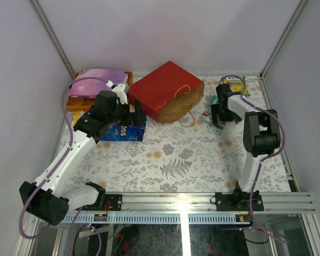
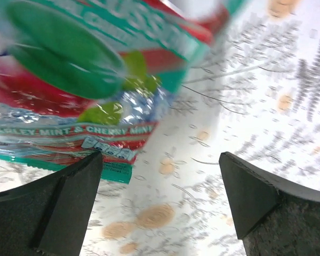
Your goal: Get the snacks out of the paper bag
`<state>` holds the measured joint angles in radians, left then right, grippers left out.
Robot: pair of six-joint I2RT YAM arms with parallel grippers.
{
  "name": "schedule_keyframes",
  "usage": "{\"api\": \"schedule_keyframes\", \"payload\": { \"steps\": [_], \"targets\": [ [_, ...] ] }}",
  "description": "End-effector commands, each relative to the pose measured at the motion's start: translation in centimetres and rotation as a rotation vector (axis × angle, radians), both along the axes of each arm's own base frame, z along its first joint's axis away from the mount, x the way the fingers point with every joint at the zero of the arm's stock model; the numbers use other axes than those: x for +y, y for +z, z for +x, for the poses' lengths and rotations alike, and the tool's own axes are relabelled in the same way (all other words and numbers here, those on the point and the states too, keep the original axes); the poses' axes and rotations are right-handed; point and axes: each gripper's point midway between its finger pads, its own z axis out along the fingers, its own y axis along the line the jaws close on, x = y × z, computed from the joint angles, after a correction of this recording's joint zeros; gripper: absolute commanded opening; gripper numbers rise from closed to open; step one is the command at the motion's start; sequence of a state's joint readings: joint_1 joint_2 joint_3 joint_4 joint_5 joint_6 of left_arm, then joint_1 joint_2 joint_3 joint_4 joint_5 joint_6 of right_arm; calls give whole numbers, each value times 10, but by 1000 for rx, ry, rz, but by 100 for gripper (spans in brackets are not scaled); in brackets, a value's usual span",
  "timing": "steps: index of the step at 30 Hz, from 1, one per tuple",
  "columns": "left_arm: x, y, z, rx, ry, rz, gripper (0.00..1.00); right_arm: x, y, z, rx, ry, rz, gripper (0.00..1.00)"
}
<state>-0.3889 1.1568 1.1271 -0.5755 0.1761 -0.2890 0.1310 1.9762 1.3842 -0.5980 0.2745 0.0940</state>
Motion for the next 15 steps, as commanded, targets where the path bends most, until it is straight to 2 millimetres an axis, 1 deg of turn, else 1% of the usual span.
{"api": "schedule_keyframes", "payload": {
  "steps": [1,3,5,7,8,11,13,15],
  "targets": [
    [-2,8,4,-21,-20,-3,100,-35,51,-8,-63,-28,-190,99],
    [-3,9,3,-22,-24,-6,100,-33,71,-1,-154,-70,-164,99],
    [-3,9,3,-21,-25,-8,100,-23,88,7,-260,-136,-84,99],
    [-3,9,4,-20,-23,-10,100,-10,100,11,-331,-211,17,100],
    [-4,9,3,-18,-25,-11,100,-2,102,14,-357,-240,77,98],
    [-5,8,4,-15,-28,-16,100,21,97,19,-412,-320,223,93],
    [-5,8,3,-13,-30,-17,100,26,89,21,-427,-366,236,92],
    [-5,7,3,-13,-29,-14,100,28,76,23,-421,-404,231,92]
  ]
}}
